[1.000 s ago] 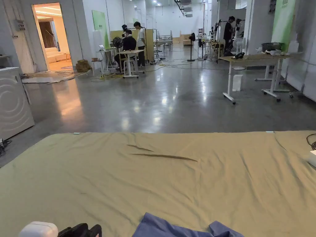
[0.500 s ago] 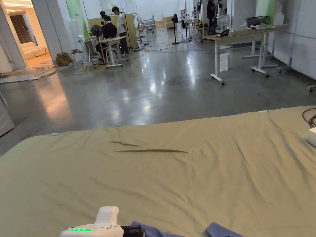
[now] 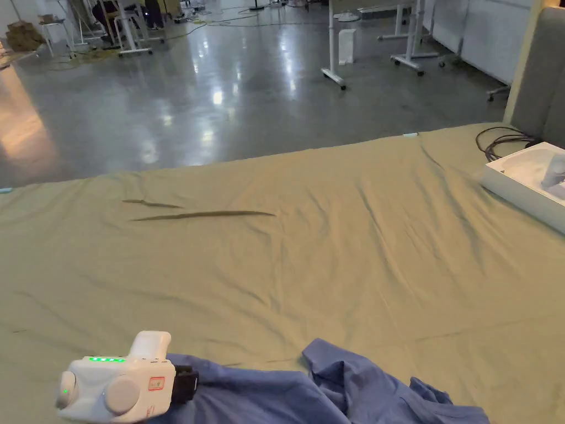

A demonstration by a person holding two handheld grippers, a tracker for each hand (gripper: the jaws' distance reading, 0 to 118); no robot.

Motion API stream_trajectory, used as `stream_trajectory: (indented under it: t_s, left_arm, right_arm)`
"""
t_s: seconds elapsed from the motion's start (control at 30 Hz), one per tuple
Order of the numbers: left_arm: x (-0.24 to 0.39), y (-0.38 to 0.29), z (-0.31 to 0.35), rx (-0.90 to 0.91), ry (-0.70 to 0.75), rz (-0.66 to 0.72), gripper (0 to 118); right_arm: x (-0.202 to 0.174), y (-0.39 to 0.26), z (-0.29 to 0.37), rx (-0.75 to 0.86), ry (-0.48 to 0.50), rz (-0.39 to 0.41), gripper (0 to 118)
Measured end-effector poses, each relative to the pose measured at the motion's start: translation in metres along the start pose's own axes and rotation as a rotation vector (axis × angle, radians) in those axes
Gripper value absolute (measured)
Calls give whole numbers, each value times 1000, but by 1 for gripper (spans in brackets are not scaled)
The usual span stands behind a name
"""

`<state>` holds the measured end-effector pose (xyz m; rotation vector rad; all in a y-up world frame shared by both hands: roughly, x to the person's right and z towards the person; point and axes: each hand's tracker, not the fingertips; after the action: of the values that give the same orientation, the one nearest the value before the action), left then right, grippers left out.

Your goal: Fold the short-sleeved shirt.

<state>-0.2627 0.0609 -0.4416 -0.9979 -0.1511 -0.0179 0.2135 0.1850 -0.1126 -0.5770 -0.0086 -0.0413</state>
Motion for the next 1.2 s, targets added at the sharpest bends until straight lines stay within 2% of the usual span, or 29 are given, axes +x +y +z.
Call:
stream_trajectory:
  t_s: [0.07,0.1,0.23,0.27,0.3,0.33,0.37,0.4,0.43,0.47,0.5,0.53,0.63,0.7,0.73,0.87,0.93,0.97,1.03,1.1,1.17,1.2]
  left_arm:
    - [3,0,4,-11,-5,-43,8]
    - [7,1,5,-24,-23,-51,3]
    - [16,5,-8,-98,16,-67,3]
    - [14,7,-14,-113,17,-32,3]
    - [13,10,-19,-140,23,-3,3]
    - [14,13,-20,-145,29,-4,3]
    - [15,15,-21,-150,33,-17,3]
    - [16,16,-21,-165,38,-36,3]
    - [18,20,-23,-181,45,-80,3]
    - [18,21,-23,-178,55,-81,3]
    - [17,21,-24,-180,55,-69,3]
    - [17,22,-24,-183,56,-51,3]
    - [11,23,-25,-192,33,1,3]
    - [3,25,-26,-197,-6,31,3]
    - [-2,25,-26,-204,-29,56,3]
    - [-13,26,-26,-206,-73,122,2]
    - [-14,24,-26,-199,-80,125,2]
    - [-14,24,-27,-195,-82,126,2]
    - [-15,20,-27,-177,-83,140,2]
    - [-16,19,-25,-168,-89,188,2]
    - [-17,20,-25,-170,-88,204,2]
    - [-15,20,-24,-169,-84,204,2]
  right_arm:
    - [3,0,-4,-12,28,-31,0]
    - [4,-2,-5,-12,34,-38,0]
    - [7,4,-13,-3,57,-51,0]
    - [7,11,-18,-1,71,-51,1]
    - [8,17,-24,2,85,-47,10]
    - [9,24,-30,9,98,-38,35]
    - [10,34,-40,12,128,-22,49]
    - [11,44,-51,7,164,-7,57]
    - [10,55,-67,-14,205,-1,57]
    - [6,68,-86,-27,236,20,77]
    - [2,80,-107,-52,270,47,91]
    - [-3,91,-126,-75,297,72,96]
    - [-27,124,-193,-194,373,125,95]
    - [-43,137,-248,-358,479,138,96]
    - [-53,140,-271,-427,502,151,96]
    - [-89,137,-358,-580,356,315,95]
    - [-97,131,-382,-623,301,348,93]
    - [-101,127,-392,-647,283,358,88]
    - [-107,118,-397,-673,305,393,64]
    - [-115,114,-388,-630,286,469,60]
    - [-117,116,-380,-641,300,446,34]
    - [-120,115,-376,-643,311,444,15]
